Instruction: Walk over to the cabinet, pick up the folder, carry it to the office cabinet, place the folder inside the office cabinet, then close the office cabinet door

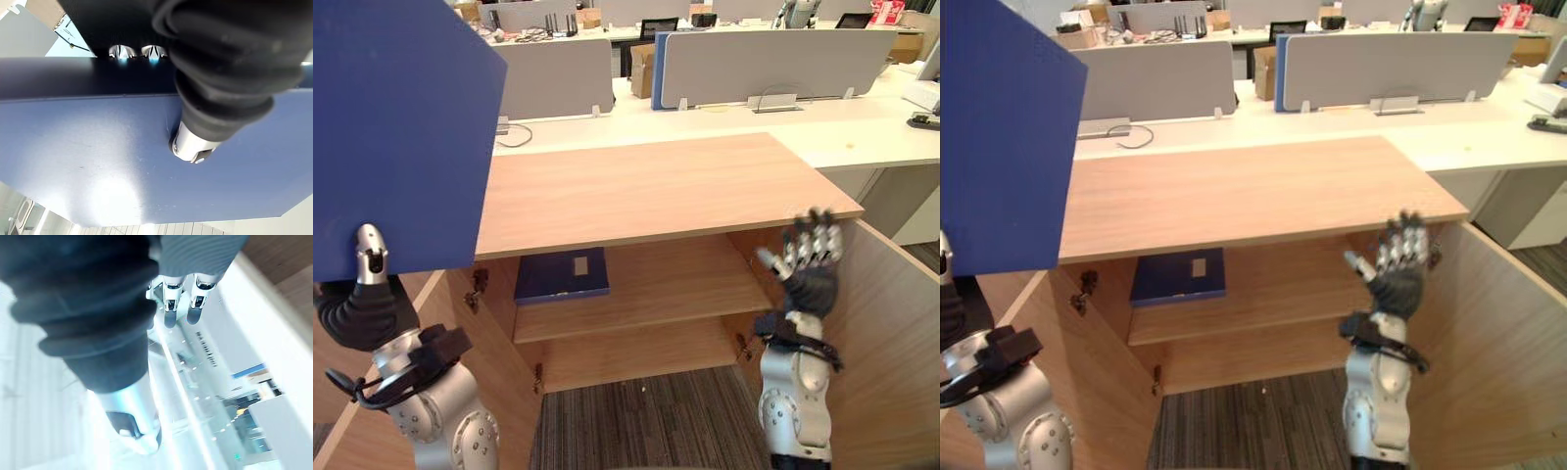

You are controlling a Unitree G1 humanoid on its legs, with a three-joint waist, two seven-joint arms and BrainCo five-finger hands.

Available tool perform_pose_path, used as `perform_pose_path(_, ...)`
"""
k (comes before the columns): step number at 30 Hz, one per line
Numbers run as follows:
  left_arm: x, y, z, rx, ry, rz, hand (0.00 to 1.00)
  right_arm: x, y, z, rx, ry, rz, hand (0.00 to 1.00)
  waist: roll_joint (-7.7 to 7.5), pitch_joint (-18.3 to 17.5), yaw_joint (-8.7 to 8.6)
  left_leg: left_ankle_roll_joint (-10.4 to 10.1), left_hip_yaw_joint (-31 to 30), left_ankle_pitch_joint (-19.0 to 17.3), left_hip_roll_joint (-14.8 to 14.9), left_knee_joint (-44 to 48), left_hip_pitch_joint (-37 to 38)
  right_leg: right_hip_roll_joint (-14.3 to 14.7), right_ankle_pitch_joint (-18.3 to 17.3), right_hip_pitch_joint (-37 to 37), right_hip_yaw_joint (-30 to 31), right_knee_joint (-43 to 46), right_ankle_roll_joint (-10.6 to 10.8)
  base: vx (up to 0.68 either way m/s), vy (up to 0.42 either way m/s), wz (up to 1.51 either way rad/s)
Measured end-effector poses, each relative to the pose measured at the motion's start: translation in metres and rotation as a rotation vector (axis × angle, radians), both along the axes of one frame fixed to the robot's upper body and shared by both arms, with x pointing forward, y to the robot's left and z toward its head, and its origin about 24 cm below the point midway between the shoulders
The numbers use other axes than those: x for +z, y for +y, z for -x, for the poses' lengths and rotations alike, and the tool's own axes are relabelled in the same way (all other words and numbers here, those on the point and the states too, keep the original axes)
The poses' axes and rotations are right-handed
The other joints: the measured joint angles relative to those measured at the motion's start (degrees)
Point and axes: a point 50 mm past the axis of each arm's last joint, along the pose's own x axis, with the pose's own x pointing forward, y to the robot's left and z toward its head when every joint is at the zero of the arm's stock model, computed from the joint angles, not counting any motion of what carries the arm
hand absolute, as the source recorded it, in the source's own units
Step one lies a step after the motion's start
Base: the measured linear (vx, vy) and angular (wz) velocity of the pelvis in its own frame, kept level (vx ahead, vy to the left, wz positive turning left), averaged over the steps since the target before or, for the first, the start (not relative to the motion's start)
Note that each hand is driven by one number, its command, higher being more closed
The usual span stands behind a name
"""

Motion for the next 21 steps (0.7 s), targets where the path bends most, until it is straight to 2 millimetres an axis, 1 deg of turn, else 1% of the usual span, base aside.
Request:
perform_pose_path(1,0.0,-0.001,0.0,-0.009,-0.003,-0.004,1.0,0.008,0.004,-0.002,0.02,-0.04,0.012,0.0,-0.02,0.01,0.01,0.0,0.0,0.01,0.01,0.0,0.01,0.01,0.0,0.0,0.0,0.02,0.0,-0.03,-0.002,0.0)
perform_pose_path(2,0.001,-0.003,-0.002,-0.029,-0.011,-0.01,1.0,0.024,0.014,-0.007,0.08,-0.113,0.033,0.0,-0.09,0.06,0.02,-0.01,0.0,0.03,0.03,0.0,0.03,0.03,0.0,0.0,0.0,0.05,0.0,0.0,0.0,0.0)
perform_pose_path(3,0.002,-0.004,-0.003,-0.043,-0.017,-0.013,1.0,0.031,0.02,-0.01,0.12,-0.145,0.043,0.0,-0.13,0.08,0.06,-0.03,0.0,0.05,0.04,0.0,0.03,0.05,0.0,0.0,0.0,0.05,0.0,0.0,0.0,0.0)
perform_pose_path(5,0.005,-0.012,-0.009,-0.11,-0.041,-0.029,1.0,0.055,0.048,-0.018,0.263,-0.252,0.105,0.0,-0.3,0.19,0.72,-0.06,-0.03,0.11,0.08,0.0,0.03,0.11,0.01,0.02,-0.02,0.06,0.0,0.0,0.0,0.0)
perform_pose_path(6,0.006,-0.014,-0.011,-0.129,-0.046,-0.036,1.0,0.06,0.054,-0.02,0.295,-0.273,0.119,0.0,-0.32,0.2,0.75,-0.07,-0.04,0.12,0.09,0.0,0.04,0.13,0.01,0.03,-0.03,0.07,0.0,0.0,0.0,0.0)
perform_pose_path(8,0.002,-0.02,-0.025,-0.2,-0.023,-0.077,1.0,0.072,0.079,-0.034,0.404,-0.301,0.178,0.0,-0.41,0.26,1.23,-0.05,-0.12,0.17,0.07,0.0,0.39,0.11,0.01,0.46,-0.15,0.11,0.0,0.0,0.0,0.0)
perform_pose_path(9,0.0,-0.022,-0.029,-0.218,-0.009,-0.086,1.0,0.073,0.084,-0.039,0.424,-0.295,0.195,0.0,-0.45,0.3,1.35,-0.05,-0.15,0.17,0.05,0.0,0.54,0.09,0.01,0.65,-0.18,0.11,0.0,0.0,0.0,0.0)
perform_pose_path(10,-0.008,-0.026,-0.037,-0.253,0.035,-0.101,1.0,0.073,0.094,-0.049,0.465,-0.268,0.233,0.0,-0.58,0.37,1.54,-0.04,-0.16,0.18,0.02,-0.01,0.7,0.04,0.01,0.82,-0.19,0.16,0.0,-0.03,0.008,0.01)
perform_pose_path(12,-0.016,-0.028,-0.043,-0.279,0.082,-0.107,1.0,0.072,0.101,-0.056,0.495,-0.24,0.261,0.0,-0.8,0.63,1.8,0.04,-0.19,0.25,-0.01,-0.01,0.67,-0.01,0.01,0.79,-0.21,0.29,0.0,-0.03,0.008,0.01)
perform_pose_path(14,-0.03,-0.029,-0.051,-0.296,0.157,-0.103,1.0,0.067,0.107,-0.064,0.537,-0.196,0.275,0.0,-0.98,0.75,2.06,0.13,-0.2,0.34,-0.04,-0.02,0.65,-0.08,0.0,0.79,-0.23,0.47,0.0,0.0,0.0,0.0)
perform_pose_path(18,-0.047,-0.031,-0.059,-0.306,0.258,-0.125,1.0,0.065,0.115,-0.07,0.627,-0.166,0.282,0.0,-1.02,0.79,2.24,0.23,-0.29,0.46,-0.15,-0.03,0.64,-0.21,-0.03,0.76,-0.29,0.75,0.03,-0.02,0.003,0.01)
perform_pose_path(21,-0.058,-0.037,-0.064,-0.325,0.33,-0.177,1.0,0.069,0.122,-0.075,0.685,-0.162,0.301,0.0,-1.02,0.83,2.22,0.31,-0.4,0.68,-0.23,-0.05,0.62,-0.39,-0.17,0.49,-0.33,1.31,0.1,-0.04,0.007,0.02)
